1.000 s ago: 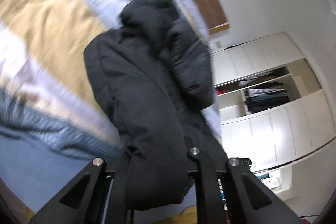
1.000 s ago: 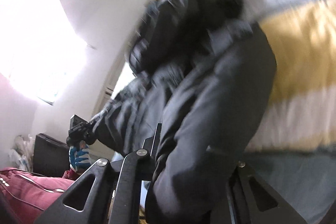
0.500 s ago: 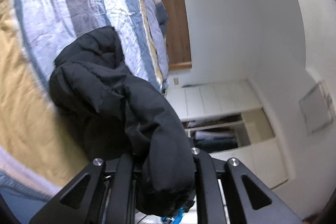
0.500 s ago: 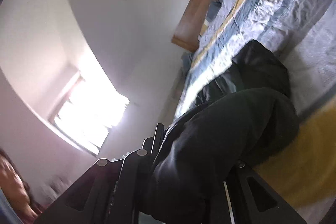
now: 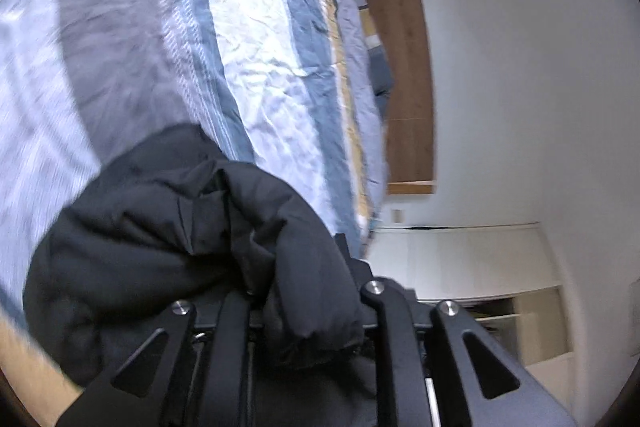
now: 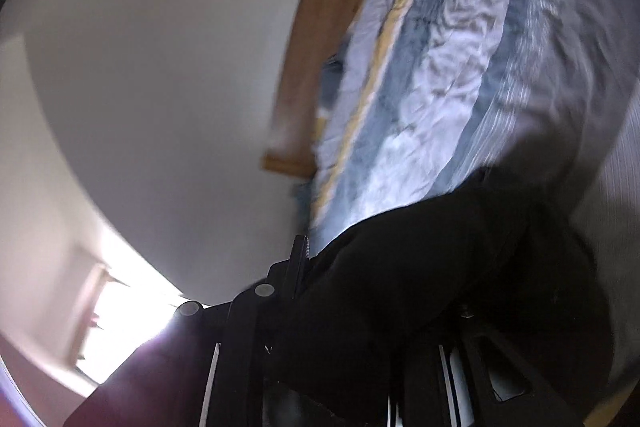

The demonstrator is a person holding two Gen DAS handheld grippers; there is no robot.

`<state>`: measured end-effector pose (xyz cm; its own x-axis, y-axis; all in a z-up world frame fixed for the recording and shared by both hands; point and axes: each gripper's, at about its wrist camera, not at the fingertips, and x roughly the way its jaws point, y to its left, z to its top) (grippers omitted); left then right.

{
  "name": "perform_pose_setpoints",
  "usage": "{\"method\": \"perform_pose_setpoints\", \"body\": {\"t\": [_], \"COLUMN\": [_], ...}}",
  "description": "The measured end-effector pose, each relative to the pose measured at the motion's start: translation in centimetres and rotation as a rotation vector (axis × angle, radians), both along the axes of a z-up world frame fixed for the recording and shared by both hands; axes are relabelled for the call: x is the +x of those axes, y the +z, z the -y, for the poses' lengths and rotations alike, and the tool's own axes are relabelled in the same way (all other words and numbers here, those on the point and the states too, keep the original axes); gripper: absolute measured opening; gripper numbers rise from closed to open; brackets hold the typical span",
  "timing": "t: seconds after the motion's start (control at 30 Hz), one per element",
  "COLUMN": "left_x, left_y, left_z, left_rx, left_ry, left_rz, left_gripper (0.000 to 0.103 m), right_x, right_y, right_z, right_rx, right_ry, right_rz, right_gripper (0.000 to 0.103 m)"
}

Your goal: Fold large clothes

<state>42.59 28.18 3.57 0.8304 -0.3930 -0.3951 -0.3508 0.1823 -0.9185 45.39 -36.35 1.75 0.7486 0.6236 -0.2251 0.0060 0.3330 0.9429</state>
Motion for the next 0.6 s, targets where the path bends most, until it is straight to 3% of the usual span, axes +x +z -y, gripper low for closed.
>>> {"method": "perform_pose_setpoints", "body": {"t": [0.13, 0.3, 0.5, 0.6], "left_x": [6.9, 13.0, 18.0, 18.5], "left_y": [-3.7, -9.5, -15.1, -16.8], "left_z": [-0.7, -1.2, -1.6, -1.5], "left_rx": [0.067, 0.115, 0.056, 0.009], "left_ry": [-0.019, -0.082, -0.125, -0.126], "left_rz": [-0.053, -0.103, -0.127, -0.126], "left_gripper": [0.014, 0.018, 0.018, 0.018], "right_x": [6.1, 11.9, 17.2, 18.1], "right_y": [-2.2, -7.4, -11.6, -12.7], "right_z": [-0.6, -1.3, -2.3, -2.2], "right_rx": [-0.186, -0.264, -0.272, -0.241], "right_ry": [-0.036, -0.031, -0.004, 0.002], "right_rz": [-0.065, -0.145, -0.200, -0.213], "right_gripper": [0.020, 0.020, 0.020, 0.021]}}
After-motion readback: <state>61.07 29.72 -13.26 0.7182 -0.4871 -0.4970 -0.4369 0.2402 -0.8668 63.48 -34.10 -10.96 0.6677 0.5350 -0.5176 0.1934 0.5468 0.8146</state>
